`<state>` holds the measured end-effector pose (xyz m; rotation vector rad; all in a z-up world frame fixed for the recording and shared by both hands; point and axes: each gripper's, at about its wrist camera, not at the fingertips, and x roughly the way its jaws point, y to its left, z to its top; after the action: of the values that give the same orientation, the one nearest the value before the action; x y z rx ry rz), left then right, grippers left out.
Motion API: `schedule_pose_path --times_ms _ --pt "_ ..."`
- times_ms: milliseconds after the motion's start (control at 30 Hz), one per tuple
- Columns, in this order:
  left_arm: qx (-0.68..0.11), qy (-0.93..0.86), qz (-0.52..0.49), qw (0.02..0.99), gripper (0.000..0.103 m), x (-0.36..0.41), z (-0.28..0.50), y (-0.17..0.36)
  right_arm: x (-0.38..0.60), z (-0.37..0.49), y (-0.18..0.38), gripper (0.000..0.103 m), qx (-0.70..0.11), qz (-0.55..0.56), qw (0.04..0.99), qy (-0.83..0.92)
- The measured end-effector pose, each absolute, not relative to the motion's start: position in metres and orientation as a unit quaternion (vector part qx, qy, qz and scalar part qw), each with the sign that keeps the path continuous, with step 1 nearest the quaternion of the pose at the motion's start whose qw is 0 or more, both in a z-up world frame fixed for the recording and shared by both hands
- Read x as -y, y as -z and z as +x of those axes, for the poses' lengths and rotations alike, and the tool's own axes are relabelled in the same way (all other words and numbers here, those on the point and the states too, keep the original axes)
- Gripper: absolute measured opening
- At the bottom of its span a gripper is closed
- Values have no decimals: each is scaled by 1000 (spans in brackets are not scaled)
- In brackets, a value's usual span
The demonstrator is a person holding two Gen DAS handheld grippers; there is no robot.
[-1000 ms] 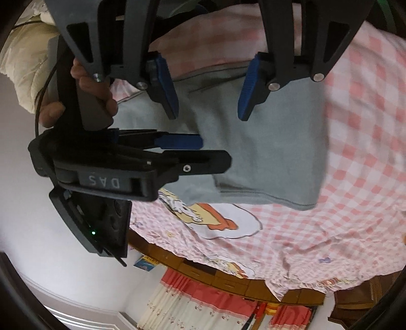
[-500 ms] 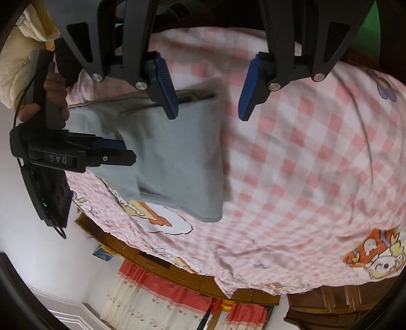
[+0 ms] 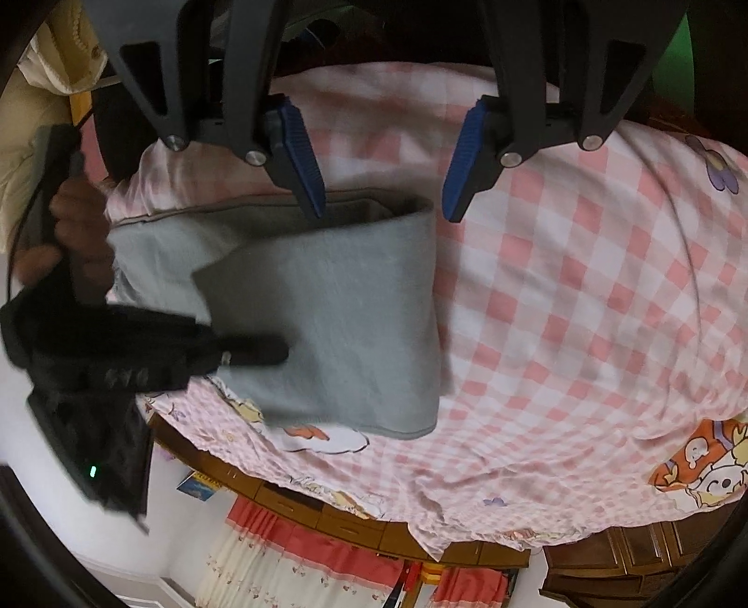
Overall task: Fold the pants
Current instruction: 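Release the left gripper while the right gripper grasps the folded edge, then lift the folded edge with the right gripper and fold it over the stack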
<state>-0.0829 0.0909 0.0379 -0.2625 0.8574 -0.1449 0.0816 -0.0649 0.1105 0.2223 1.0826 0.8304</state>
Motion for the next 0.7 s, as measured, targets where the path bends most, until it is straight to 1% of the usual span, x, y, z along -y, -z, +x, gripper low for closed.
schedule_pose_path --times_ms 167,333,500,600,700 --pt "-382 95 -138 909 55 -86 -98 -61 41 83 -153 7 -502 95 760 -402" --pt "-339 165 -146 915 55 -68 -111 -79 22 71 -188 7 -495 72 752 -429" --pt "-328 223 -153 905 55 -43 -95 -68 21 64 -206 7 -487 61 756 -433" --pt "-332 180 -148 914 55 -44 -78 -54 32 66 -208 7 -479 61 768 -421" --pt "-340 148 -170 913 54 -59 -75 -50 46 72 -208 7 -476 77 773 -411"
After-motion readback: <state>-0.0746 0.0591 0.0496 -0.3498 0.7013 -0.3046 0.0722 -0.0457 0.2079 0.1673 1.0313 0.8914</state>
